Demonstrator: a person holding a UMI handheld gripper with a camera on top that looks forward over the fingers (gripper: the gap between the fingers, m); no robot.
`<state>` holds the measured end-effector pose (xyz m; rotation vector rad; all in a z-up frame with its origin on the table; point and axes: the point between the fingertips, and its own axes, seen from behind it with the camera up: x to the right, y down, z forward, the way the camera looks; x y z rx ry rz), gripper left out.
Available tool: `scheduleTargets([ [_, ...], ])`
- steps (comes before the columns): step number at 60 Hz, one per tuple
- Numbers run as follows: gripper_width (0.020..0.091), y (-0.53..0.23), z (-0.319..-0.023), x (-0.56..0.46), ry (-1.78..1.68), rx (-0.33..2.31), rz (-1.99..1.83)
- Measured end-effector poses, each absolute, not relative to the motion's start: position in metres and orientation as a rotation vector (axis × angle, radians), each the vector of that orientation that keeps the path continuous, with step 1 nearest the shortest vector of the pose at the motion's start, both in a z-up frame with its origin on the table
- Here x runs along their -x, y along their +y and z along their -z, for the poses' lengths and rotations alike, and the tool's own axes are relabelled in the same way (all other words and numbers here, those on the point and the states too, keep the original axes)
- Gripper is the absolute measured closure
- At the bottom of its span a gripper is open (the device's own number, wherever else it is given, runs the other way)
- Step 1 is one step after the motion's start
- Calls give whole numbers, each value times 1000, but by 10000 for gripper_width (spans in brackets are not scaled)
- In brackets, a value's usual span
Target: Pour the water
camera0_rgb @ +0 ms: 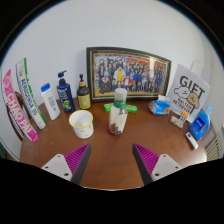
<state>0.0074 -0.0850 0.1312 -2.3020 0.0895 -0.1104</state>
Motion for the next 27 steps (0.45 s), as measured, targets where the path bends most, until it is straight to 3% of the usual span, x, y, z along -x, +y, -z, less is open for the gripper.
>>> scheduleTargets([
  [27,251,-153,-188,19,38,2240,210],
])
